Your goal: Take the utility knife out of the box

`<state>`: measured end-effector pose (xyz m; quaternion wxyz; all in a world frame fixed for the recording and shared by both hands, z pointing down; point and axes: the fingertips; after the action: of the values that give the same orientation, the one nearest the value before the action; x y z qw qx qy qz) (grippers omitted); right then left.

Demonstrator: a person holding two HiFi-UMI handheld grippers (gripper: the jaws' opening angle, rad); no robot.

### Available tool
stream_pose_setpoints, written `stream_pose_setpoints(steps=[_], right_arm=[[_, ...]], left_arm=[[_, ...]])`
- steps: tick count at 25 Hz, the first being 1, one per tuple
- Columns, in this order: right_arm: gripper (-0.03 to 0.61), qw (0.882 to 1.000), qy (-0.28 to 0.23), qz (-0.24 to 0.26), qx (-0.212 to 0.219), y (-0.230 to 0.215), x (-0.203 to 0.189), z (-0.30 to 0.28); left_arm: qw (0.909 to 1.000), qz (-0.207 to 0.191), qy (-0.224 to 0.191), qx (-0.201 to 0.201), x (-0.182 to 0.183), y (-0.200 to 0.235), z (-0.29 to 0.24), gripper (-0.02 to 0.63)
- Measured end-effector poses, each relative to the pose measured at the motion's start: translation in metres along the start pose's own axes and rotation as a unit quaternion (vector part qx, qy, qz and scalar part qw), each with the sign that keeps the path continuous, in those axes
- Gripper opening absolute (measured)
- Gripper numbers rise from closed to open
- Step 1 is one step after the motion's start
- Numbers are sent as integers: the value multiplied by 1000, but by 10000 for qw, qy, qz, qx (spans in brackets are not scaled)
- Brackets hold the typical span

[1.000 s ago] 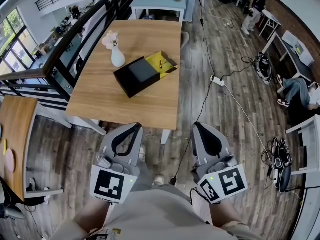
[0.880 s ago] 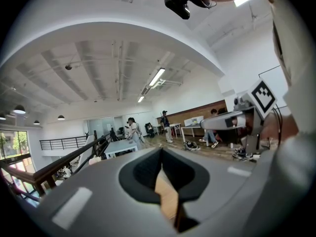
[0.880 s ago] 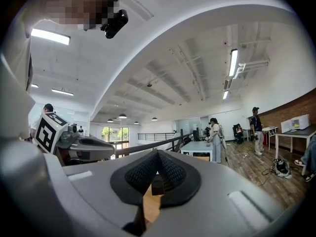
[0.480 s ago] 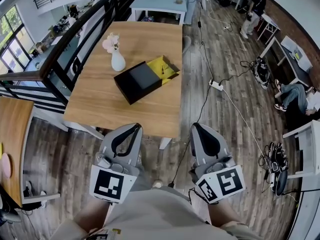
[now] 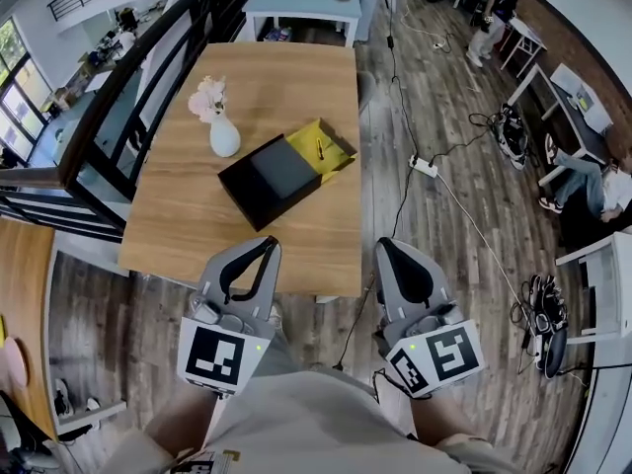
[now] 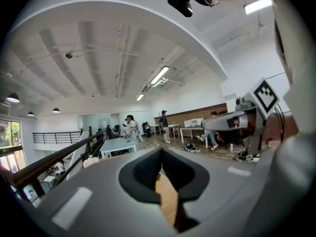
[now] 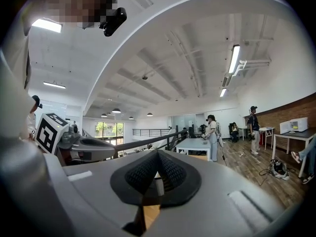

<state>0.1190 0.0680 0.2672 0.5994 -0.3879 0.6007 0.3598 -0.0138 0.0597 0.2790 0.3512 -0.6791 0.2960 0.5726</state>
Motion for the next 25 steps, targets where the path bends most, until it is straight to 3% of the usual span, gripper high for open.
stream_pose_setpoints(steps=[9,14,25], right_arm=[[0,9985,71,-80,-537,-20,0,-88],[0,9983,130,9,-575,-15,0,-133],[0,9975,197,147,-662,3,6,-196]], left_arm=[[9993,177,49,-317,-9,78,-58,3],[9989,44,-20,-462,-16,119,-85,3],[9978,202,-148,-607,-15,181,-104,3]])
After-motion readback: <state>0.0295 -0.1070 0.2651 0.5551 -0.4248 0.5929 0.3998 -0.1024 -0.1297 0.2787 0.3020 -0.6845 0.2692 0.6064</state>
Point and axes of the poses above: the fingertips, and each gripper's own axes: z backward along the fingers, y to its left, x out of its top, and after that the axes turned 4 degrees about -y, right-handed
